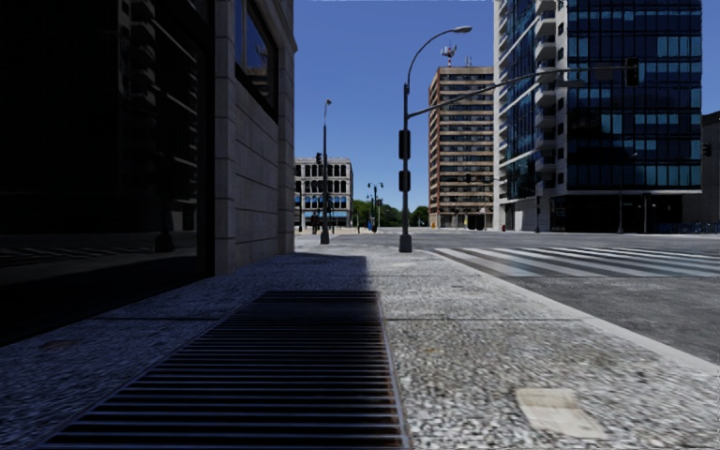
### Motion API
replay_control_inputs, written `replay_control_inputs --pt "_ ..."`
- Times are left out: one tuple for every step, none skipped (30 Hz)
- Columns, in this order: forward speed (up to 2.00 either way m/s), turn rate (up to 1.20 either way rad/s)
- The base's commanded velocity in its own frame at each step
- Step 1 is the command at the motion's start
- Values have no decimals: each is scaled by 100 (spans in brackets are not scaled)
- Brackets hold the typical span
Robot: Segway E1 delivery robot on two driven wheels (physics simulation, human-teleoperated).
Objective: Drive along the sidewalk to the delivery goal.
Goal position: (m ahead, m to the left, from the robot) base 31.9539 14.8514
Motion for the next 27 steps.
replay_control_inputs --pt "200 0" --pt "200 0" --pt "200 0" --pt "200 0" --pt "200 0" --pt "200 0" --pt "200 0" --pt "200 0" --pt "200 0" --pt "200 0" --pt "200 0" --pt "200 0" --pt "200 0" --pt "200 0" --pt "200 0" --pt "200 0" --pt "200 0" --pt "200 0" --pt "200 0" --pt "200 0" --pt "200 0" --pt "200 0" --pt "200 0" --pt "200 0" --pt "200 0" --pt "200 0" --pt "200 0"
